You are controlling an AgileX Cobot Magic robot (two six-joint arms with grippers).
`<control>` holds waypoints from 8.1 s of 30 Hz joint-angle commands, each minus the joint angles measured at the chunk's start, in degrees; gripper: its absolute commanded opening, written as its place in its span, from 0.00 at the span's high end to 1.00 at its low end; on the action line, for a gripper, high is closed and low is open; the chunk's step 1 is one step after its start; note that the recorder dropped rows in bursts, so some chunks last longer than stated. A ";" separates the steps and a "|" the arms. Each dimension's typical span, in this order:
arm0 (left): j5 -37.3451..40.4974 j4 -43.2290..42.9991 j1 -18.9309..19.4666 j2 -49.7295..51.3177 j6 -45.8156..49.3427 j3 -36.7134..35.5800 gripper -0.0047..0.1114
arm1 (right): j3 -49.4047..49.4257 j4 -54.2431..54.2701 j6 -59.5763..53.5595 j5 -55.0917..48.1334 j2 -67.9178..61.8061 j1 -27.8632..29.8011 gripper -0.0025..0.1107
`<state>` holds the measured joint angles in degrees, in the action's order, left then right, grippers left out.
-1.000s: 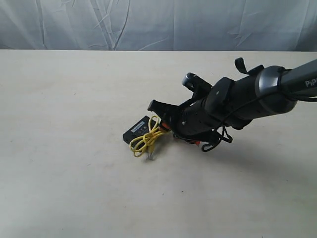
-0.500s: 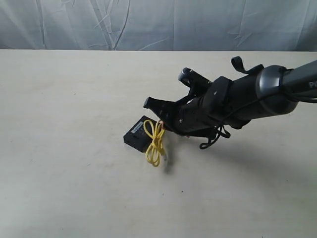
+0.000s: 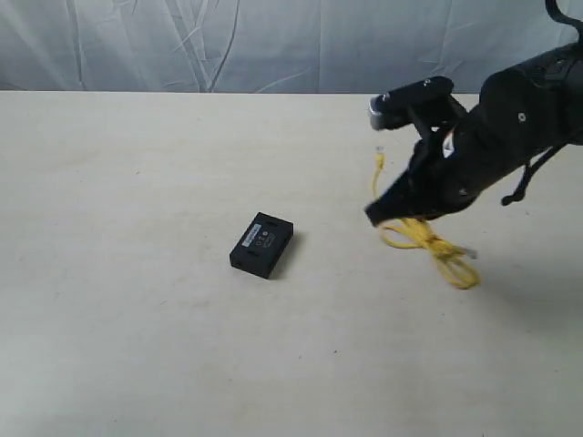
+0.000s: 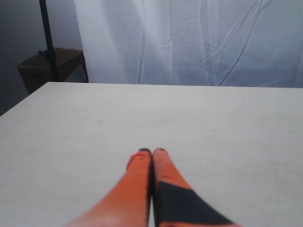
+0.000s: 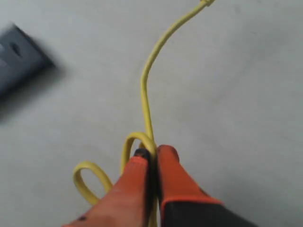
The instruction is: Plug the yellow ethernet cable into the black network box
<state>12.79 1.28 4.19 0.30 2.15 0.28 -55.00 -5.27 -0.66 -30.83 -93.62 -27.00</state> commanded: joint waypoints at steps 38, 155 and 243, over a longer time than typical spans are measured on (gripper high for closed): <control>-0.87 0.00 0.26 -0.30 0.00 -0.28 0.96 | -3.67 -0.11 2.04 3.61 -3.64 -1.05 0.90; -20.12 10.99 0.26 -0.30 -3.60 -0.28 0.96 | -0.11 4.53 -16.29 -1.45 -8.05 -3.43 0.98; 25.19 39.84 -25.48 120.59 39.40 73.33 0.96 | -7.48 -0.57 -22.04 -4.77 -16.31 -13.69 0.98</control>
<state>37.13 38.84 -21.09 120.77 39.47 73.49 -62.22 -6.37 -23.00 -36.39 -110.30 -40.70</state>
